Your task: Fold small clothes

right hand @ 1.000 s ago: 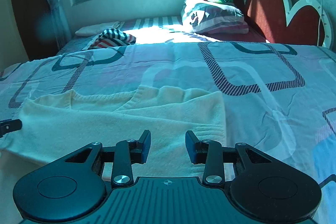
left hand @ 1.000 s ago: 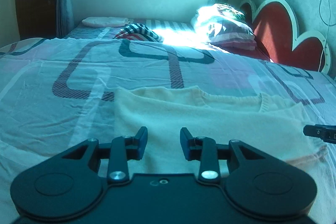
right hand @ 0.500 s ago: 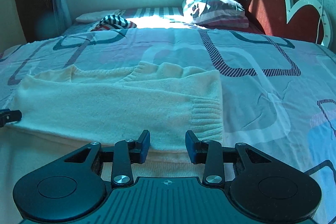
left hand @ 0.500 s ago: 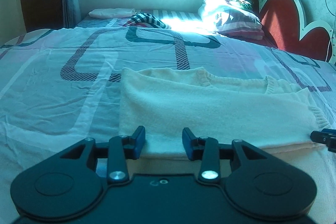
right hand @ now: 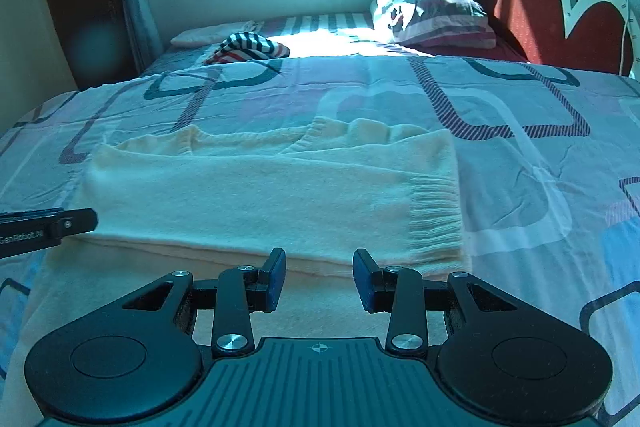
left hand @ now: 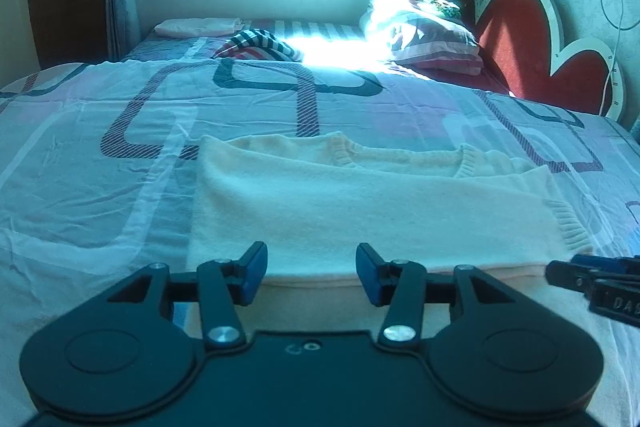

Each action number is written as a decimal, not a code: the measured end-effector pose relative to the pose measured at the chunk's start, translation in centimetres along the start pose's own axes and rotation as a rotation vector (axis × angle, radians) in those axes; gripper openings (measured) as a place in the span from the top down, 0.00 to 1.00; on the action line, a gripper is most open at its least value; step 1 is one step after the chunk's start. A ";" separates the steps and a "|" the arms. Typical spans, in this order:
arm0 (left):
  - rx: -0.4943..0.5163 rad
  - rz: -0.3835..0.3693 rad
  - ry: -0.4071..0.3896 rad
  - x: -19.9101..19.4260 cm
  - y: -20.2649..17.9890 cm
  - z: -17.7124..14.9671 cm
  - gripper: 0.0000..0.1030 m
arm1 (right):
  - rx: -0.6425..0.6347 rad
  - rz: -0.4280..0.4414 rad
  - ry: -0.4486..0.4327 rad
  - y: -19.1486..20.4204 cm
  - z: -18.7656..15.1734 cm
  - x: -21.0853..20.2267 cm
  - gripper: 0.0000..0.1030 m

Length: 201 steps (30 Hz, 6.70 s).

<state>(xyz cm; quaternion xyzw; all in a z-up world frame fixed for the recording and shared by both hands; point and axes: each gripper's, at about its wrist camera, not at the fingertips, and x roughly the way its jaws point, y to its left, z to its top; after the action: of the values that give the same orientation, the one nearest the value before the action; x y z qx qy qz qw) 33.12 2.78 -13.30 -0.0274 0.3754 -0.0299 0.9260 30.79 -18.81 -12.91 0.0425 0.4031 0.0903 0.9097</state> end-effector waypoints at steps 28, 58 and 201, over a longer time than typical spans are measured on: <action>0.025 0.071 0.103 -6.7 -1.2 -8.2 0.38 | -0.065 0.116 0.058 -1.1 -7.2 -5.7 0.64; 0.146 -0.060 0.116 -16.2 0.5 -18.9 0.31 | -0.004 -0.074 0.094 6.1 -19.4 -15.7 0.64; -0.035 -0.064 0.077 9.4 6.0 6.9 0.59 | 0.136 0.004 -0.003 -11.4 8.9 8.7 0.47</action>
<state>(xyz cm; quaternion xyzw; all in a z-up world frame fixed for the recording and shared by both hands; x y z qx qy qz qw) 44.90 8.20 -15.34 -0.0544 0.4100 -0.0540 0.9089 44.58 -28.31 -14.92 0.1051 0.4066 0.0645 0.9052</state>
